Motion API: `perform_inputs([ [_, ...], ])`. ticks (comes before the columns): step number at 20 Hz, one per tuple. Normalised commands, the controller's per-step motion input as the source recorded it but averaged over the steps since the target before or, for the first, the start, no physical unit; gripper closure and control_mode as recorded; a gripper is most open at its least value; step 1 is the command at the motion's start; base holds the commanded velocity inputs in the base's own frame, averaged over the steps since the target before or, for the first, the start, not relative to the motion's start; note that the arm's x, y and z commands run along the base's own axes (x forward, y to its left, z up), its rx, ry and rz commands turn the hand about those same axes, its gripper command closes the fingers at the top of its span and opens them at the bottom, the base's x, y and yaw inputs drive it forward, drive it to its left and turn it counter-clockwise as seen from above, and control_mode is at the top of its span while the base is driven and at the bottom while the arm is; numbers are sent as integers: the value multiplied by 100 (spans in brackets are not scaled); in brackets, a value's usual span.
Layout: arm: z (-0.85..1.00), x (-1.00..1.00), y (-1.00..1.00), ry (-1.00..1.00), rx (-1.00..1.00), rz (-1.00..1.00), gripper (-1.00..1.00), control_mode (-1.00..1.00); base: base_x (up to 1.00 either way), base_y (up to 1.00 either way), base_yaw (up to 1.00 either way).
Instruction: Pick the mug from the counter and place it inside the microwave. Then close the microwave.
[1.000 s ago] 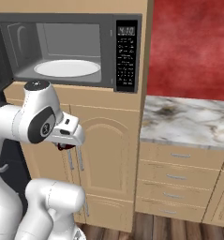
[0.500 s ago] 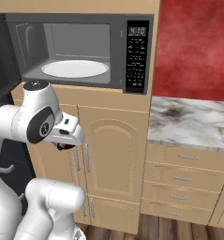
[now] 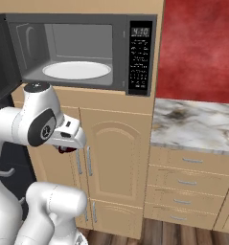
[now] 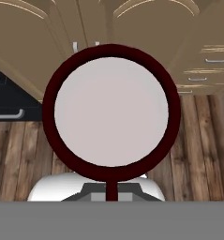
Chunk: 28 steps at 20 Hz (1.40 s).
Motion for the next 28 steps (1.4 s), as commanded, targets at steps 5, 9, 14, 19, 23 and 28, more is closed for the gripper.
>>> perform_inputs([
  [5,0,0,0,0,0,0,100,-100,0,0,0],
  [9,0,-6,0,-7,1,0,100,-100,0,0,0],
  [14,16,-8,11,-26,2,19,100,-100,0,0,0],
  [19,62,10,42,-12,0,7,100,-100,0,0,0],
  [23,59,47,51,-12,0,1,100,-100,0,0,0],
  [28,66,56,40,-4,0,0,100,-100,0,0,0],
])
